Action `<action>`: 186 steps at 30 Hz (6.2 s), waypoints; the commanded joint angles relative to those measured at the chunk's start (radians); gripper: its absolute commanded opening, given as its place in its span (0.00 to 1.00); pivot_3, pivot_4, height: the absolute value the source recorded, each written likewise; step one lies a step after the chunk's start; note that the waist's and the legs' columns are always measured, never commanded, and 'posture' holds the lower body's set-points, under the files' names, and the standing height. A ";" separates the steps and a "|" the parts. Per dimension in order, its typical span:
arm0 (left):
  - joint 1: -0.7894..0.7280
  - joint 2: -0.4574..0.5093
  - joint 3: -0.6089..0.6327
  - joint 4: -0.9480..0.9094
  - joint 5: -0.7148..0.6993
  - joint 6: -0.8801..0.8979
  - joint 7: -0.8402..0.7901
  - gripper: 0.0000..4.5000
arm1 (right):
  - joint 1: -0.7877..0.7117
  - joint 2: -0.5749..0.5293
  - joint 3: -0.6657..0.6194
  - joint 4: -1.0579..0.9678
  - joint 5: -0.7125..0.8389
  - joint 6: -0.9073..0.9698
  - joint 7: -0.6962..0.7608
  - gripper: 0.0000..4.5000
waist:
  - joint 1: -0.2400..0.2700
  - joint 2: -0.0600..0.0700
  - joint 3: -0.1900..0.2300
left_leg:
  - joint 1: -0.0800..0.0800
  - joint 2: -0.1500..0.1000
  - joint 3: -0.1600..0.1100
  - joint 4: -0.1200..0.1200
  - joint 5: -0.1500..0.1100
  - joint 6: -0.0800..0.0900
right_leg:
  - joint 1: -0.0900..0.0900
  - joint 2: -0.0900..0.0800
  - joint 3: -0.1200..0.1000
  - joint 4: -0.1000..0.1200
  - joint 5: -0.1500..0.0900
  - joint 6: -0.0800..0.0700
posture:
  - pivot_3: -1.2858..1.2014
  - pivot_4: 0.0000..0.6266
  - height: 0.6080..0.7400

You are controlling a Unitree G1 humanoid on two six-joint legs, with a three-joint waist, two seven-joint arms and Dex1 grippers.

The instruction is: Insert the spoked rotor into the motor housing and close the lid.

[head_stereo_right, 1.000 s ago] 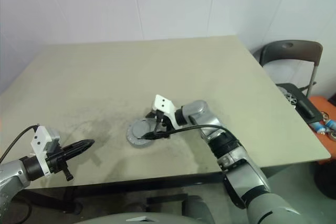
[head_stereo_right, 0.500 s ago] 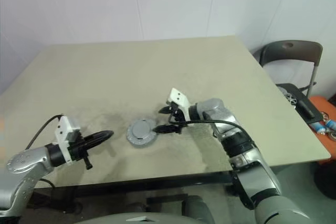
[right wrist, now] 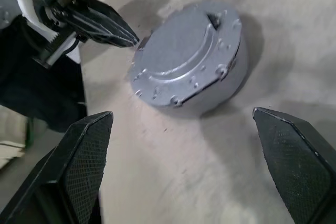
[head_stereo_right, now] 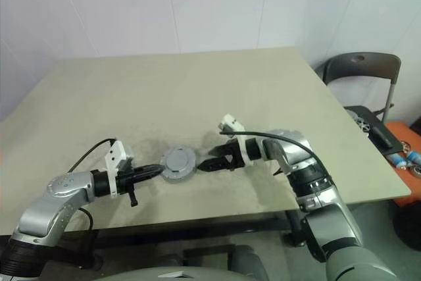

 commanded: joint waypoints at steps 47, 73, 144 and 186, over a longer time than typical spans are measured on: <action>-0.042 -0.010 -0.018 0.027 0.072 -0.024 0.023 0.00 | -0.092 0.341 -0.403 0.365 0.206 0.331 -0.411 0.58 | -0.006 0.000 0.000 | -0.002 0.000 0.000 0.000 0.000 0.000 | -0.001 -0.001 0.001 0.000 0.000 0.001 | 0.52 0.00 1.00; -0.037 -0.027 -0.018 0.016 0.069 -0.019 0.024 0.00 | -0.022 0.320 -0.290 0.274 0.189 0.258 -0.390 0.06 | -0.025 0.000 -0.001 | 0.000 0.000 0.000 0.000 0.000 0.000 | 0.001 -0.001 0.001 0.000 0.001 0.002 | 0.52 0.00 1.00; 0.354 0.072 0.413 -0.267 -0.225 0.109 -0.001 0.00 | -0.033 0.110 0.210 0.011 -0.203 -0.676 -0.078 0.99 | -0.014 -0.001 0.006 | -0.005 0.000 0.000 -0.005 -0.003 0.004 | -0.001 -0.004 0.001 -0.013 0.002 0.005 | 0.52 0.00 1.00; 0.475 0.036 0.409 -0.275 -0.218 0.008 -0.007 0.00 | 0.002 0.192 0.172 0.120 -0.262 -0.675 -0.054 0.79 | -0.026 -0.002 0.004 | -0.003 0.000 0.000 -0.003 -0.002 0.004 | 0.000 -0.003 0.001 -0.010 0.002 0.004 | 0.52 0.00 1.00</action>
